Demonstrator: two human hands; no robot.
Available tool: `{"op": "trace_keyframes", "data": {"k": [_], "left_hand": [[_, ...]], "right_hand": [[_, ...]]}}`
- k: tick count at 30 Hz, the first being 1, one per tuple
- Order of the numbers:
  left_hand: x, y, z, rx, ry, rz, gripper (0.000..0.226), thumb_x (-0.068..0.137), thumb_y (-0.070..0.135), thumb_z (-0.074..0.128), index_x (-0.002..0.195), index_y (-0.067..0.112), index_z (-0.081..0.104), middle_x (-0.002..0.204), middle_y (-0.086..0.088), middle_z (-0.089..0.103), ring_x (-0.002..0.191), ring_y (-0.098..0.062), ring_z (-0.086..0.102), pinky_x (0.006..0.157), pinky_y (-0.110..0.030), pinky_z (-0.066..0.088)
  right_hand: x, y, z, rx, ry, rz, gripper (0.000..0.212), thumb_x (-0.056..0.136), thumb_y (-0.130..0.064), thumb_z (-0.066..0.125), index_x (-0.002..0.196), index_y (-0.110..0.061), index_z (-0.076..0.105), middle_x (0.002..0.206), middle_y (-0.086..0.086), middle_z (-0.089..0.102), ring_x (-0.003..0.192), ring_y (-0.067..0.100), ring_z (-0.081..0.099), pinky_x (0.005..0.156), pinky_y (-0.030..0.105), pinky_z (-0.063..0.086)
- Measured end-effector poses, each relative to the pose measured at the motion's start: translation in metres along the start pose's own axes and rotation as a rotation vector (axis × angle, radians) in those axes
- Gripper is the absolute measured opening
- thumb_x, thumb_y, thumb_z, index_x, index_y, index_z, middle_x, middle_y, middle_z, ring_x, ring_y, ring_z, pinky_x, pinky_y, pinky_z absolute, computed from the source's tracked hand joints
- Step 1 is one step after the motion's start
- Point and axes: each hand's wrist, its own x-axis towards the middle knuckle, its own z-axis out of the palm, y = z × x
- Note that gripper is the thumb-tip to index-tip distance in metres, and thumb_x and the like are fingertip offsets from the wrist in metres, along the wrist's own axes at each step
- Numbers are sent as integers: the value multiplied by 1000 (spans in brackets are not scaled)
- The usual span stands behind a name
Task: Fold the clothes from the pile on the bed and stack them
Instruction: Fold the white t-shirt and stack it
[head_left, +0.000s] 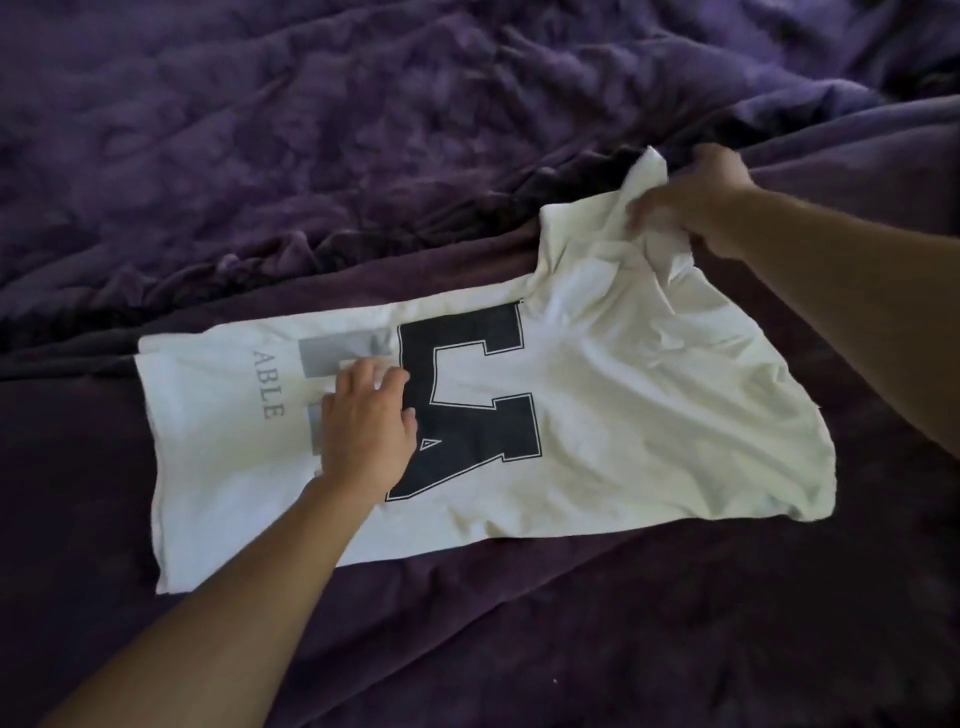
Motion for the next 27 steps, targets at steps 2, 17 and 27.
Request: {"op": "trace_keyframes", "data": {"k": [2, 17, 27], "left_hand": [[8, 1, -3, 0, -31, -42, 30, 86, 21, 63, 115, 16, 59, 121, -9, 48, 115, -32, 45, 90, -46, 42], [21, 148, -18, -43, 229, 656, 32, 80, 5, 50, 107, 9, 66, 117, -16, 58, 106, -37, 53, 85, -44, 43], [8, 135, -2, -347, -106, 341, 37, 90, 11, 51, 126, 15, 58, 125, -3, 51, 117, -23, 49, 92, -39, 46]], "right_hand": [[3, -12, -6, 189, -133, 1, 33, 65, -1, 76, 96, -13, 72, 72, 2, 61, 58, 15, 57, 63, 29, 50], [-135, 178, -79, -314, 207, -182, 36, 82, -40, 68, 116, -28, 63, 112, -10, 60, 102, 16, 59, 84, 37, 50], [-158, 112, -75, -19, -328, -135, 48, 69, -29, 82, 111, -38, 58, 86, -9, 72, 77, 5, 69, 65, 25, 57]]}}
